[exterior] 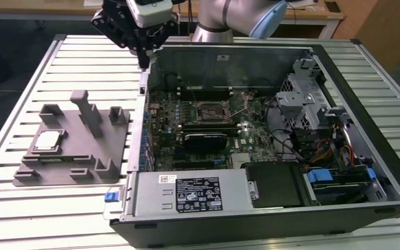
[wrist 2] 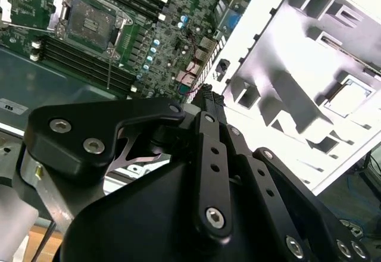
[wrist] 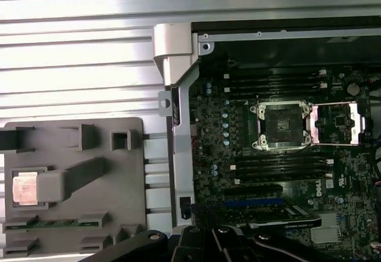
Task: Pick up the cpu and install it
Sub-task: 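Reach for the cpu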
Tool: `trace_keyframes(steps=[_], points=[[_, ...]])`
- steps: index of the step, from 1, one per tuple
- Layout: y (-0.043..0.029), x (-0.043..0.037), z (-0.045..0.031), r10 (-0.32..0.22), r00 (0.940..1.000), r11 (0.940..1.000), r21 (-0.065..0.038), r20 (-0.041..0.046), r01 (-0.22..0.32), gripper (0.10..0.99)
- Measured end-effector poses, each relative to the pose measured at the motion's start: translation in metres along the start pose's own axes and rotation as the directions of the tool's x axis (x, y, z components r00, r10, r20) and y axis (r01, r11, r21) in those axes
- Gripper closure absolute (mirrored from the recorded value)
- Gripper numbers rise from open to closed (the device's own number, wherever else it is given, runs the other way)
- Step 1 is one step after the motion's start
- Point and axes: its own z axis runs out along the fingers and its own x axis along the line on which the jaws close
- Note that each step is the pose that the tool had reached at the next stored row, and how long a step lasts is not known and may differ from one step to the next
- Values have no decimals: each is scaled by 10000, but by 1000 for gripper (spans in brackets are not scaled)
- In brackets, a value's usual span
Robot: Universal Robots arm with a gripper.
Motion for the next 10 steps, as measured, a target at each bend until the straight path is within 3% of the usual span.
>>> trace_keyframes(steps=[10], points=[[-11,142,-4,0,10000,10000,0,0,0,980]])
